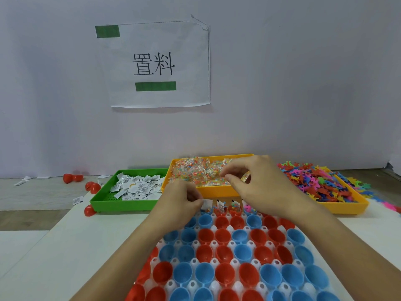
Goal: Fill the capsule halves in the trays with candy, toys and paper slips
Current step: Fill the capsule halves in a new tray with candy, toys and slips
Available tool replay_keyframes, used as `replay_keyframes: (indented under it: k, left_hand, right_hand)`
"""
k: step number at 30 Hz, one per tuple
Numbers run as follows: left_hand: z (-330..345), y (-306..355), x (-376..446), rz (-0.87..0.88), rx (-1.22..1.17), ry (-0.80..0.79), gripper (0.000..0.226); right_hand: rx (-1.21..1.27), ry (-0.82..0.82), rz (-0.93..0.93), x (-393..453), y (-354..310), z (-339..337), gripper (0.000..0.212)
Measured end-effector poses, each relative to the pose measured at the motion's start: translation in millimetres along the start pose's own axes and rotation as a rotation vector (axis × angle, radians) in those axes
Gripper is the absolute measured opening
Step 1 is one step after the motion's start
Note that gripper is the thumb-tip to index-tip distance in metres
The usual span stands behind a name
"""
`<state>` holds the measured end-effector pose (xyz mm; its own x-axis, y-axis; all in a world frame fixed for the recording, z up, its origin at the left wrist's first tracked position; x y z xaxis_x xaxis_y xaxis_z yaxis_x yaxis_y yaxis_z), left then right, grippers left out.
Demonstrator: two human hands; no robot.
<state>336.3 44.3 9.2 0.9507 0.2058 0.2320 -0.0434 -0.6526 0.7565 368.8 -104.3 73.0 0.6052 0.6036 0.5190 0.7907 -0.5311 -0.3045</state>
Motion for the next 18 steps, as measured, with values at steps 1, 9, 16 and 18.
replay_keyframes:
  k: [1, 9, 16, 18]
  left_hand:
    - [0.4, -1.0, 0.0, -0.012, -0.006, -0.002, 0.02]
    - [2.6, -4.2, -1.9, -0.047, 0.028, -0.01, 0.017]
    - [3.8, -0.1, -2.1, -0.023, 0.057, -0.015, 0.011]
    - [2.9, 1.0, -2.2, -0.017, 0.069, -0.014, 0.011]
  right_hand:
    - [0.0, 0.0, 0.001, -0.1, 0.2, 0.1, 0.017]
    - [-0.008, 0.0, 0.005, 0.2, 0.8, 0.8, 0.016]
    - [-0.016, -0.006, 0.005, 0.0, 0.6, 1.4, 0.016]
    - [-0.016, -0.011, 0.007, 0.1, 1.3, 1.3, 0.016]
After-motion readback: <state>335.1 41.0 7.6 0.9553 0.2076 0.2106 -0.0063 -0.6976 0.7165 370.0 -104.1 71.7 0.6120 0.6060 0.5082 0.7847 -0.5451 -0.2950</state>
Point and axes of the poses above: each hand's wrist, its own x-axis towards the middle knuckle, its own z-axis out of the palm, y = z × x, the point moved 10 cm from there along x, towards the middle knuckle, and after that the axes turned 14 degrees about -x, right-handed, at the moved point
